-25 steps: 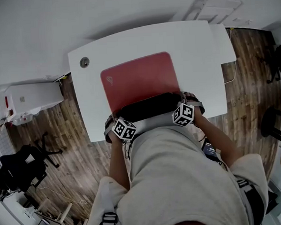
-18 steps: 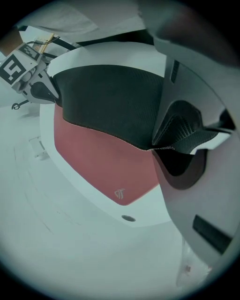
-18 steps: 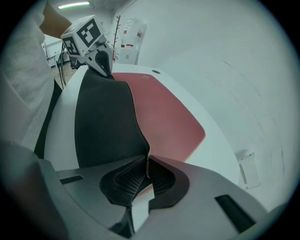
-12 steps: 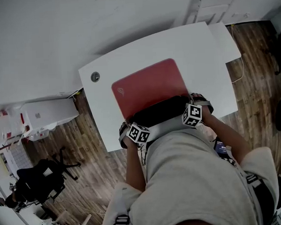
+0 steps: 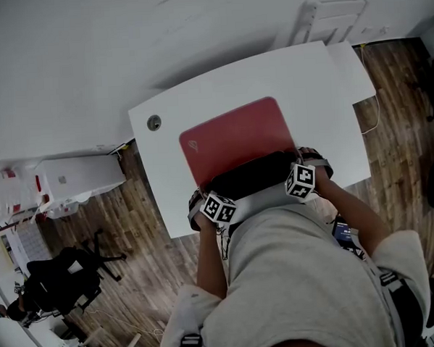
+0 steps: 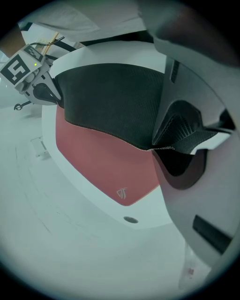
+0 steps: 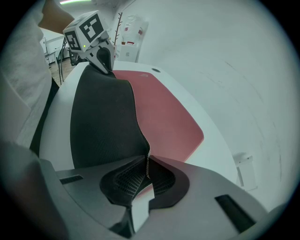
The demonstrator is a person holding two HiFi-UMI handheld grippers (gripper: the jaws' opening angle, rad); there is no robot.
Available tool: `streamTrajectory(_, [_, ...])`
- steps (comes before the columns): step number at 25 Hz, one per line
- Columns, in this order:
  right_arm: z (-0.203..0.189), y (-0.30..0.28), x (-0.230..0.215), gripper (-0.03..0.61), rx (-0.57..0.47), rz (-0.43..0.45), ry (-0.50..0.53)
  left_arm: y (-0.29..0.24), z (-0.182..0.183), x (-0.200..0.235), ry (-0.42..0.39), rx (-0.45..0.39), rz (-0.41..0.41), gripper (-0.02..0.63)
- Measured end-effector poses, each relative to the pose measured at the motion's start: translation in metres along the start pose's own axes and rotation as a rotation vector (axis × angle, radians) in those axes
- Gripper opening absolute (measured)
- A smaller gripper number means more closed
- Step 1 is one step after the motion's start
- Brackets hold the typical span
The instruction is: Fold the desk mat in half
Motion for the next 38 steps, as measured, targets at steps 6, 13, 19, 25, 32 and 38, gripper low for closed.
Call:
streamTrajectory(6, [0.003, -0.002, -0.003, 0.051, 0.010, -0.002, 0.004, -0.002, 0.001, 0.005, 0.000, -0.006, -0.003, 0.029])
streamTrajectory(13, [0.006, -0.005, -0.010, 0.051, 0.016, 0.005, 0.004, -0.004, 0.004, 0.009, 0.002, -0.009, 0.002, 0.029])
streamTrajectory(19, [0.008, -0.008, -0.015, 0.051, 0.016, 0.006, 0.015, -0.006, 0.008, 0.014, 0.008, -0.010, 0.007, 0.029])
streamTrajectory(25, [0.012, -0.011, -0.019, 0.051, 0.014, 0.002, 0.024, -0.008, 0.007, 0.017, 0.010, -0.011, 0.008, 0.029])
streamTrajectory(32, [0.012, -0.012, -0.021, 0.051, 0.012, -0.009, 0.025, -0.010, 0.011, 0.020, 0.001, -0.007, 0.011, 0.029])
streamTrajectory(38, [0.014, -0.014, -0.023, 0.051, 0.013, -0.016, 0.032, -0.011, 0.012, 0.024, -0.002, -0.013, 0.013, 0.029])
Point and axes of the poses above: the fingertips, and each gripper's own axes: y backward along the fingers, x to its left, z out of its top, the point moved 10 cm from there along y, backward along the fingers
